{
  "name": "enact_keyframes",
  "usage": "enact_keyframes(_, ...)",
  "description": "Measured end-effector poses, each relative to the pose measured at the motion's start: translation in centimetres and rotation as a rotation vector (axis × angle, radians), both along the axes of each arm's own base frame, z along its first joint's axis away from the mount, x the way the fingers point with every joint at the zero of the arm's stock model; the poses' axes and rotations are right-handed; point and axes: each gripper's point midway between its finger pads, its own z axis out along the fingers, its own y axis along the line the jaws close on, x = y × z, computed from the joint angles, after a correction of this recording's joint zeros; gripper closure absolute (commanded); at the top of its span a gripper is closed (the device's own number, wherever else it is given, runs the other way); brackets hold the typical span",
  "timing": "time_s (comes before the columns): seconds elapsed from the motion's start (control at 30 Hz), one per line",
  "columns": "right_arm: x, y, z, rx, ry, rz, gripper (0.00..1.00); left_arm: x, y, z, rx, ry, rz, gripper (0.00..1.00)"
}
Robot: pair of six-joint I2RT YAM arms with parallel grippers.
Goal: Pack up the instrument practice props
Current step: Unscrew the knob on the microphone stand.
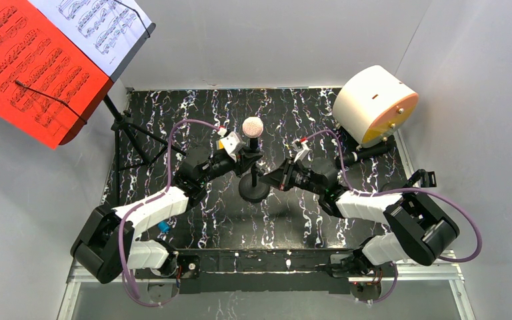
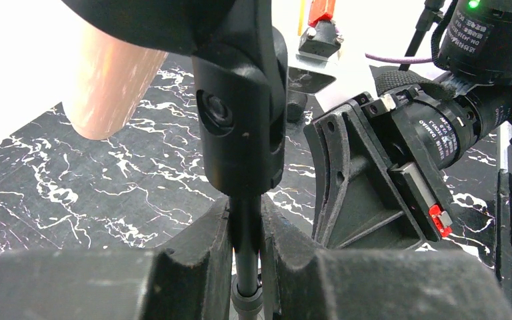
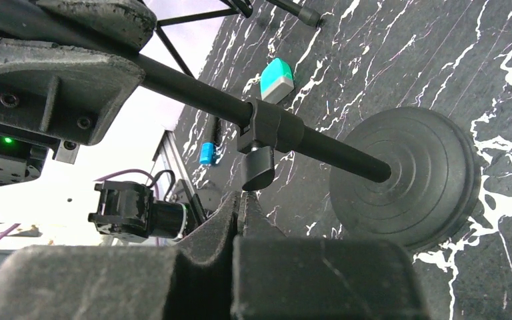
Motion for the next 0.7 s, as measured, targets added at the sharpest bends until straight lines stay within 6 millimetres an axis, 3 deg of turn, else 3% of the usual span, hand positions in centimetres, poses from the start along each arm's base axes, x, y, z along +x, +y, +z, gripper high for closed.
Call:
enact_keyframes(0.2, 0.1, 0.0, -0.3, -0.031, -0.037, 0.012, 0.69, 0.1, 0.1, 0.0, 0.004, -0.007, 0.003, 1.00)
enact_keyframes(0.33, 0.4, -0.2, -0.1, -0.030, -0.048, 0.003, 0.58, 0.1, 0.1, 0.0, 0.007, -0.012, 0.003, 1.00)
enact_keyframes(0.53, 0.7, -0.3, 0.1, -0.027, -0.057, -0.003, 0.57, 0.1, 0.1, 0.0, 0.007, -0.010, 0.004, 1.00)
enact_keyframes(0.7, 1.6, 0.2, 0.6, -0.021, -0.071, 0.000, 0.68, 0.1, 0.1, 0.0, 0.006, -0.007, 0.003, 1.00)
